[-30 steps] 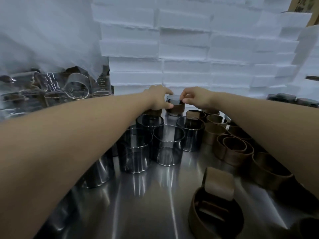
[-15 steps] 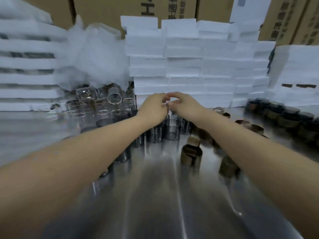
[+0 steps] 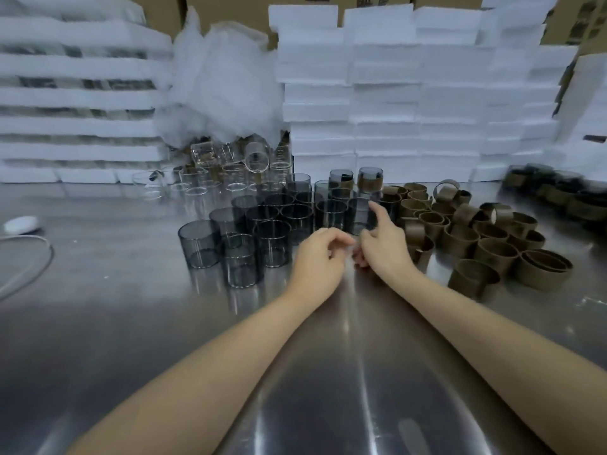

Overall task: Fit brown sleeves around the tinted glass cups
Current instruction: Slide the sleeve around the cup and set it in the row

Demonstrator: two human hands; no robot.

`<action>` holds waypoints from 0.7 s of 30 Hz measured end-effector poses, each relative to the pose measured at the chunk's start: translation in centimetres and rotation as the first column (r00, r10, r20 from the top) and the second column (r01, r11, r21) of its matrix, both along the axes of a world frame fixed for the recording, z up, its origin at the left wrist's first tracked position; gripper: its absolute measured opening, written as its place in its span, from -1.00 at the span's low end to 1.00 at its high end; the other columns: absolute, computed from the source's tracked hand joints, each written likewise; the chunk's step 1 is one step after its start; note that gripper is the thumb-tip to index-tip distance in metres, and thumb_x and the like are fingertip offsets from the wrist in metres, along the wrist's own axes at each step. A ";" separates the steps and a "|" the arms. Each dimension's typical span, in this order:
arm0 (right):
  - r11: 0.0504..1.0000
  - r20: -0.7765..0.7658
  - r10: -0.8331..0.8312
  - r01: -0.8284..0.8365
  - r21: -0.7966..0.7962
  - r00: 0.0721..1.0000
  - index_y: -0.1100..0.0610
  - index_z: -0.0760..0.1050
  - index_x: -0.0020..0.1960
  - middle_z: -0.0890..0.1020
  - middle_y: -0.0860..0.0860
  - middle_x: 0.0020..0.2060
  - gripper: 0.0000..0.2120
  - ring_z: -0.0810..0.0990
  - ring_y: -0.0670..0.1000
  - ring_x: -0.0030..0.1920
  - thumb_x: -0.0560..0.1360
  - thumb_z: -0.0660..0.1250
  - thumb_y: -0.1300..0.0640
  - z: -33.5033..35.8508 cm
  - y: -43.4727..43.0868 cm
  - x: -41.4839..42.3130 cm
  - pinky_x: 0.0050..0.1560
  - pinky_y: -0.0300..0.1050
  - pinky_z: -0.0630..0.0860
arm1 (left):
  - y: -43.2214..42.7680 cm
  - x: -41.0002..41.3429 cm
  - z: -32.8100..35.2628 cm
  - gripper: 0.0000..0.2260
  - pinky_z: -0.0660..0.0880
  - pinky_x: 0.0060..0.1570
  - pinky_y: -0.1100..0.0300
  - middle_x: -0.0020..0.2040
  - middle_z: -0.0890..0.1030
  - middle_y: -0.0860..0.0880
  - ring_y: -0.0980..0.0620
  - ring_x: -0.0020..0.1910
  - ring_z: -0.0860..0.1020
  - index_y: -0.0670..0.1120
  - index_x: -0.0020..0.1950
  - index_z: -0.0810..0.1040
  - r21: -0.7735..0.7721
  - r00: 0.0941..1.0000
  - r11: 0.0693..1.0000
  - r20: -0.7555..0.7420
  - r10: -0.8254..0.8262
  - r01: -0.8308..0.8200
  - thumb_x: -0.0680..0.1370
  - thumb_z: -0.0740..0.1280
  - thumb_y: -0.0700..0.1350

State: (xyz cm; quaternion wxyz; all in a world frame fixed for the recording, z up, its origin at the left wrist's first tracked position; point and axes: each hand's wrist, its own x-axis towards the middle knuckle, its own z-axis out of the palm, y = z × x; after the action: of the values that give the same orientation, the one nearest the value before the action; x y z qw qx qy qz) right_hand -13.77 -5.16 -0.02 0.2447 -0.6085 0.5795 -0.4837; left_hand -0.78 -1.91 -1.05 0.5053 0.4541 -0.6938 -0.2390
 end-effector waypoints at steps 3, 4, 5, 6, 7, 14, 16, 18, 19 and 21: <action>1.000 -0.024 -0.005 0.005 0.007 1.000 0.03 0.22 0.49 0.65 0.14 -0.39 -0.48 0.56 -0.05 -0.55 0.56 0.18 0.28 -0.5 -2.0 -0.8 -0.49 -0.27 0.49 | -1.5 0.2 -0.4 -0.68 0.57 -0.10 0.28 -0.26 0.60 0.07 0.19 -0.24 0.60 -0.05 -0.18 0.57 0.138 1.000 0.990 -0.029 0.000 0.004 0.51 0.15 -0.42; 1.000 -0.024 -0.006 0.006 0.006 1.000 0.04 0.25 0.45 0.65 0.13 -0.39 -0.52 0.55 -0.06 -0.56 0.57 0.20 0.28 -0.7 -2.4 -0.9 -0.52 -0.28 0.46 | -2.1 0.2 -0.4 -0.68 0.62 -0.08 0.15 -0.29 0.60 0.04 0.11 -0.25 0.62 -0.04 -0.21 0.56 0.151 1.000 0.989 -0.021 -0.002 0.005 0.52 0.16 -0.40; 1.000 -0.033 -0.002 0.002 -0.002 0.999 0.05 0.28 0.40 0.65 0.14 -0.38 -0.58 0.54 -0.07 -0.58 0.57 0.22 0.27 -0.9 -2.7 -1.0 -0.54 -0.29 0.45 | -2.6 0.1 -0.4 -0.68 0.63 -0.09 0.06 -0.31 0.61 0.02 0.01 -0.26 0.64 -0.02 -0.23 0.55 0.150 1.000 0.989 0.002 -0.006 0.006 0.53 0.16 -0.38; 1.000 -0.044 0.004 -0.005 -0.016 0.999 0.08 0.31 0.34 0.65 0.14 -0.37 -0.65 0.52 -0.08 -0.59 0.58 0.23 0.27 -0.9 -2.8 -1.0 -0.56 -0.29 0.43 | -3.0 0.0 -0.2 -0.69 0.64 -0.11 0.02 -0.32 0.62 0.00 -0.04 -0.27 0.65 -0.02 -0.25 0.55 0.141 0.999 0.990 0.031 -0.014 0.010 0.54 0.17 -0.35; 0.999 -0.047 0.007 -0.009 -0.035 0.999 0.12 0.32 0.27 0.64 0.14 -0.37 -0.72 0.51 -0.08 -0.61 0.59 0.24 0.28 -1.0 -2.8 -1.0 -0.58 -0.29 0.42 | -3.4 -0.2 0.0 -0.72 0.64 -0.14 0.03 -0.33 0.62 -0.01 -0.05 -0.28 0.66 -0.04 -0.24 0.55 0.134 0.998 0.991 0.062 -0.021 0.012 0.55 0.18 -0.33; 0.945 -0.075 0.028 -0.051 -0.323 0.997 0.05 0.30 0.11 0.60 0.04 -0.32 -0.86 0.59 -0.05 -0.47 0.62 0.19 0.24 -0.4 -0.8 -1.0 -0.48 -0.25 0.51 | -2.9 -0.5 0.3 -0.76 0.58 -0.25 0.24 -0.22 0.65 0.00 0.12 -0.36 0.64 -0.08 0.03 0.57 0.178 0.993 0.977 -0.041 -0.109 0.114 0.66 0.19 0.03; 0.912 -0.172 0.061 -0.125 -0.391 0.983 0.01 0.29 0.10 0.58 -0.04 -0.31 -0.84 0.59 -0.06 -0.43 0.62 0.20 0.23 -0.1 -0.3 -1.2 -0.40 -0.20 0.54 | -2.3 -0.5 0.4 -0.63 0.63 -0.09 0.15 -0.04 0.62 0.12 0.06 -0.20 0.68 0.04 0.43 0.37 0.205 0.967 0.962 -0.217 -0.134 0.179 0.65 0.16 0.11; 0.883 -0.256 0.094 -0.199 -0.424 0.962 0.00 0.30 0.08 0.59 -0.06 -0.30 -0.83 0.58 -0.08 -0.39 0.61 0.22 0.23 0.0 0.1 -1.3 -0.30 -0.09 0.57 | -2.0 -0.6 0.9 -0.56 0.60 0.05 0.17 -0.02 0.57 0.30 0.02 0.02 0.66 0.28 0.51 0.07 0.152 0.933 0.959 -0.308 -0.186 0.241 0.66 0.12 0.11; 0.872 -0.289 0.109 -0.231 -0.432 0.951 -0.02 0.31 0.07 0.60 -0.05 -0.30 -0.82 0.59 -0.06 -0.38 0.60 0.23 0.23 0.0 0.3 -1.3 -0.27 -0.01 0.58 | -2.0 -0.6 1.1 -0.56 0.56 0.16 0.14 0.01 0.57 0.32 -0.03 0.14 0.61 0.32 0.49 0.02 0.121 0.914 0.955 -0.343 -0.217 0.272 0.67 0.10 0.08; 0.852 -0.338 0.131 -0.280 -0.443 0.932 -0.06 0.32 0.05 0.61 -0.06 -0.31 -0.81 0.60 0.00 -0.37 0.58 0.24 0.21 -0.1 0.6 -1.1 -0.27 0.10 0.58 | -1.9 -0.5 1.6 -0.54 0.48 0.30 0.04 0.23 0.56 0.14 -0.09 0.25 0.54 0.23 0.54 0.05 0.078 0.871 0.949 -0.427 -0.244 0.304 0.68 0.11 -0.03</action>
State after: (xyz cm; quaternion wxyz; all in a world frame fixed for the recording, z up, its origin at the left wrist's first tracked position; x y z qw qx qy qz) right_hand -14.88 -4.58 -0.12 0.0464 -0.7745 0.4006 -0.4874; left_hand -1.26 -3.81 0.55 0.5671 0.3252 -0.6102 -0.4476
